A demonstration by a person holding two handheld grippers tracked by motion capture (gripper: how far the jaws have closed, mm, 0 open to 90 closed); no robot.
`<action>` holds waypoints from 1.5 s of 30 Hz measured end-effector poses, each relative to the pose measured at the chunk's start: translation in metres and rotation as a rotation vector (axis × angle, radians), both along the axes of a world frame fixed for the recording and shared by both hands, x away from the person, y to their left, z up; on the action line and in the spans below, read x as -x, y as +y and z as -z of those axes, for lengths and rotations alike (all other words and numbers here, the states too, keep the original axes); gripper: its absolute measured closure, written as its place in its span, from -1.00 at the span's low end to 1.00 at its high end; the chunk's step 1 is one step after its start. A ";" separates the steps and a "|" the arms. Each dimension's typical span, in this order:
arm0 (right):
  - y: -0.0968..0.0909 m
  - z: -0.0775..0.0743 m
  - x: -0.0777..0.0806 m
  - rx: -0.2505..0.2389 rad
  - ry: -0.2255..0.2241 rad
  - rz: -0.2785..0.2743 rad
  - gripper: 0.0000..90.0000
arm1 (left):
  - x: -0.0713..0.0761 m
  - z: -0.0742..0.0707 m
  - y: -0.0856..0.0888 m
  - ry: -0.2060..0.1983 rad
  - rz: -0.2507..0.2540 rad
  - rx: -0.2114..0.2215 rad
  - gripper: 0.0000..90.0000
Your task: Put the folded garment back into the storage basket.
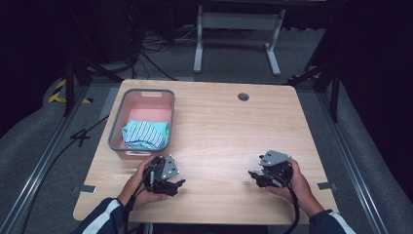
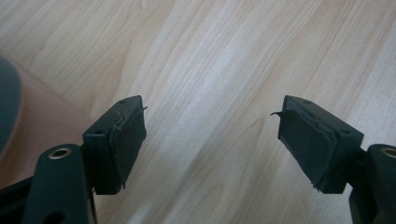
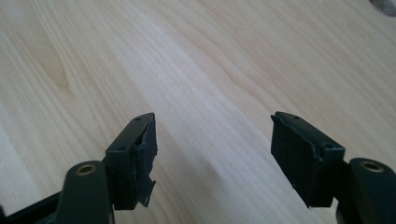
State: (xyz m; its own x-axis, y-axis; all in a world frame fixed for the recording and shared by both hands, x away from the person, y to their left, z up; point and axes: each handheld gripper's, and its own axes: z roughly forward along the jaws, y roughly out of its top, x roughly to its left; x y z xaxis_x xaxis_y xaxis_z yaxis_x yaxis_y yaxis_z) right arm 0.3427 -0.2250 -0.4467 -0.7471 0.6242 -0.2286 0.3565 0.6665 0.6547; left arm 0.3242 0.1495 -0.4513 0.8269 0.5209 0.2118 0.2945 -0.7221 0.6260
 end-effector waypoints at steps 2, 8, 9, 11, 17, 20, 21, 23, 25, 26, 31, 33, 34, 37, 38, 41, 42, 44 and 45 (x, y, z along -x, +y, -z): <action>-0.006 0.005 0.004 0.000 0.005 0.007 -0.28 | 0.001 0.002 0.000 0.011 0.007 0.000 -0.49; -0.025 0.017 0.015 -0.004 0.023 0.042 -0.30 | 0.002 0.008 0.004 0.045 0.013 0.013 -0.50; -0.028 0.019 0.016 -0.007 0.032 0.051 -0.31 | 0.003 0.010 0.004 0.052 0.007 0.013 -0.50; -0.035 0.022 0.020 -0.021 0.038 0.058 -0.31 | 0.003 0.015 0.005 0.064 0.008 0.021 -0.50; -0.050 0.027 0.027 -0.061 0.038 0.096 -0.33 | 0.003 0.024 0.008 0.133 0.015 0.100 -0.51; -0.059 0.030 0.030 -0.102 0.036 0.137 -0.41 | 0.003 0.028 0.012 0.167 0.009 0.149 -0.56; -0.062 0.032 0.031 -0.120 0.037 0.146 -0.43 | 0.002 0.030 0.012 0.171 0.001 0.165 -0.60; -0.069 0.036 0.034 -0.165 0.036 0.164 -0.49 | 0.002 0.032 0.014 0.156 0.016 0.178 -0.64; -0.076 0.039 0.034 -0.210 0.050 0.180 -0.54 | 0.002 0.032 0.014 0.158 0.014 0.179 -0.65; -0.079 0.039 0.033 -0.222 0.073 0.190 -0.56 | 0.002 0.032 0.014 0.159 0.014 0.180 -0.65; -0.082 0.040 0.031 -0.237 0.093 0.204 -0.56 | 0.002 0.032 0.014 0.159 0.013 0.178 -0.66; -0.082 0.040 0.031 -0.237 0.094 0.205 -0.56 | 0.002 0.032 0.014 0.160 0.009 0.180 -0.67; -0.082 0.040 0.031 -0.237 0.093 0.204 -0.56 | 0.002 0.032 0.014 0.160 0.009 0.179 -0.67; -0.082 0.040 0.031 -0.237 0.094 0.205 -0.56 | 0.001 0.032 0.014 0.161 0.012 0.175 -0.68; -0.082 0.040 0.031 -0.236 0.094 0.206 -0.57 | 0.001 0.032 0.014 0.161 0.012 0.175 -0.68; -0.082 0.040 0.031 -0.238 0.094 0.211 -0.58 | 0.001 0.032 0.014 0.162 0.012 0.175 -0.68; -0.081 0.040 0.031 -0.237 0.096 0.215 -0.61 | 0.001 0.032 0.014 0.161 0.012 0.176 -0.68; -0.082 0.040 0.031 -0.232 0.096 0.215 -0.61 | 0.001 0.032 0.014 0.162 0.013 0.175 -0.68; -0.082 0.040 0.030 -0.232 0.097 0.214 -0.62 | 0.001 0.032 0.014 0.162 0.012 0.177 -0.69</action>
State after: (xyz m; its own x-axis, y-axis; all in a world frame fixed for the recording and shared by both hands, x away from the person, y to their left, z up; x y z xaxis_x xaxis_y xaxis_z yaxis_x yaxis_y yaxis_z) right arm 0.3123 -0.3068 -0.4866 -0.6047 0.7965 0.0036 0.5404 0.4069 0.7365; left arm 0.3229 0.1632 -0.4832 0.8488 0.5284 -0.0176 0.3935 -0.6091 0.6885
